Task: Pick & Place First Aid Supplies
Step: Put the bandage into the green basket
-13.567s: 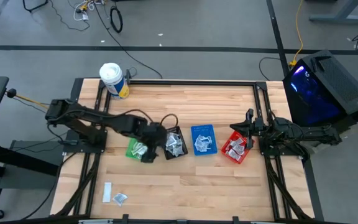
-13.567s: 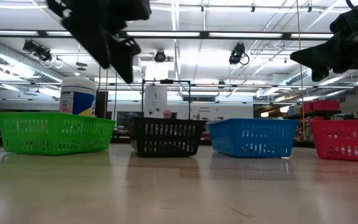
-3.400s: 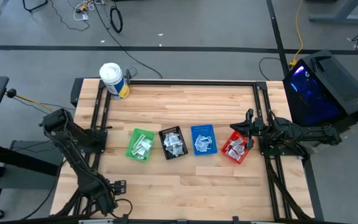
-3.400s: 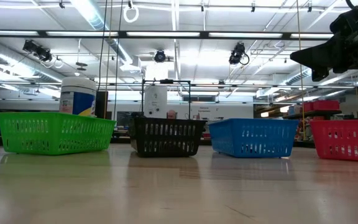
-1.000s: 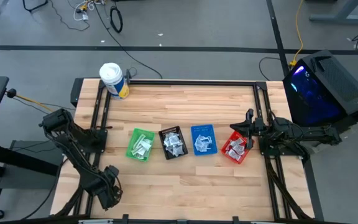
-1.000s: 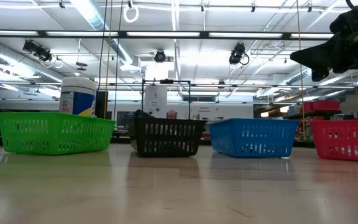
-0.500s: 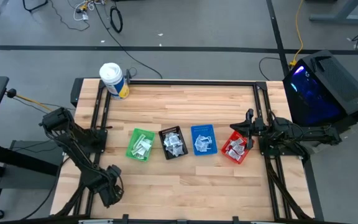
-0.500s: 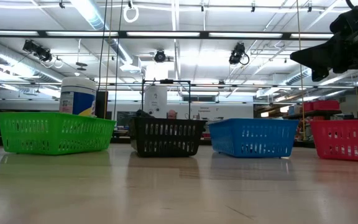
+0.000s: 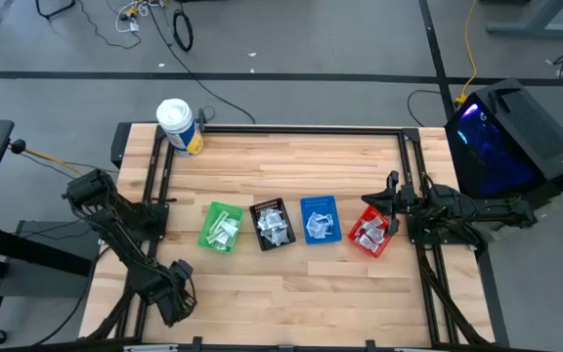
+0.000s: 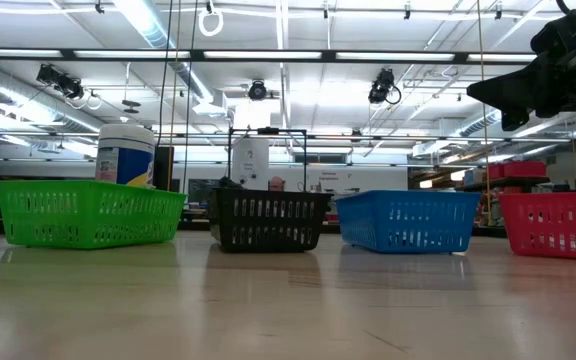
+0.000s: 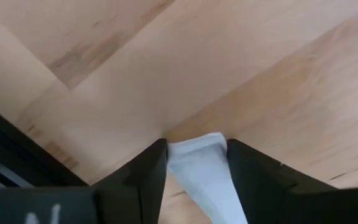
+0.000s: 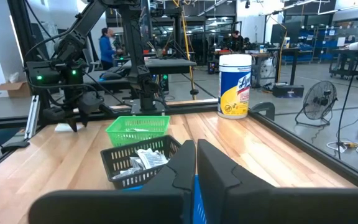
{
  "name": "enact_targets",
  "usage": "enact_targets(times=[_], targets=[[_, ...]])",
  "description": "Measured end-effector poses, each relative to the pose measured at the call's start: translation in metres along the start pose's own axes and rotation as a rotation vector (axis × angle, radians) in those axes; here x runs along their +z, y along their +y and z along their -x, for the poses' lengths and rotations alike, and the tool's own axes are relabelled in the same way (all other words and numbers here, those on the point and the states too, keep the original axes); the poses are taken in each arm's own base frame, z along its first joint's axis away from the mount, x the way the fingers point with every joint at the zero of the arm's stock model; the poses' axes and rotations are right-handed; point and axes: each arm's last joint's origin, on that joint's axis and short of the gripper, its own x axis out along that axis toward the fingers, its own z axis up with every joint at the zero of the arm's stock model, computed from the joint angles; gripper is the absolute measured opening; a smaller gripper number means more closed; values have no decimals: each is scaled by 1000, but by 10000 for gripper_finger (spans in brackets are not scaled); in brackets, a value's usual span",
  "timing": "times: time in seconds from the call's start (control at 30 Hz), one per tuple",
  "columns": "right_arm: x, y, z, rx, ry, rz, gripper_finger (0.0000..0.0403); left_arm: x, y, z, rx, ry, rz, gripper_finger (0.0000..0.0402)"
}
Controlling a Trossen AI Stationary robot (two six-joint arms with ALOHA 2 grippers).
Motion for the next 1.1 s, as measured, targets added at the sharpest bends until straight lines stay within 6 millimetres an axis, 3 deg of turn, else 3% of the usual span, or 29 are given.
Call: enact_targets(times=[0.5,0.8,1.1], targets=[[0,0,0,0,0,0,23,11,-7,17,-34,-52,38,165],[0,0,0,0,0,0,23,21,-8,56,-64,-223,8,165],[0,0,0,0,0,0,23,51,-7,96,-66,-373,-101,165]])
